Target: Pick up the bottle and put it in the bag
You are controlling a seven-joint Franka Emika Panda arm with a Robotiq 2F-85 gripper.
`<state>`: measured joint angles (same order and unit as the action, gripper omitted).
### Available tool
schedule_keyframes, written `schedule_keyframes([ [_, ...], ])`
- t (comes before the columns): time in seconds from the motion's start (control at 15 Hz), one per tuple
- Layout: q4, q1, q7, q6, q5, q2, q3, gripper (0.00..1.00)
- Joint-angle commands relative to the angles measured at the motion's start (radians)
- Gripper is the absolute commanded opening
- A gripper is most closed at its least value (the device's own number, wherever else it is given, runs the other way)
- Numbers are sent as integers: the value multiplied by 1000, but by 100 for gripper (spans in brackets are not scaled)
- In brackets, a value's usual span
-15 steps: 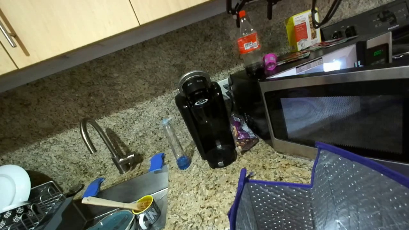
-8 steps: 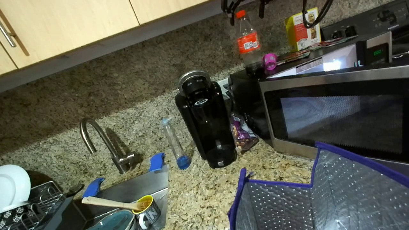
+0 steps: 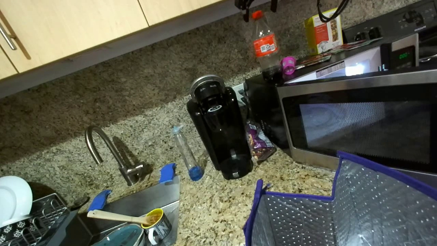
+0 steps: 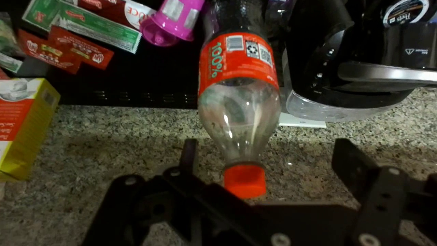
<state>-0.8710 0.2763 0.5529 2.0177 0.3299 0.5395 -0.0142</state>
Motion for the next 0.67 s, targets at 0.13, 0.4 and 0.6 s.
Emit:
schedule_keyframes([
  [0.13, 41, -3, -12, 71, 10, 36, -8, 100],
  [0.4, 40, 11, 17, 93, 40, 38, -41, 100],
  [0.6, 39, 14, 23, 98, 54, 37, -54, 75],
])
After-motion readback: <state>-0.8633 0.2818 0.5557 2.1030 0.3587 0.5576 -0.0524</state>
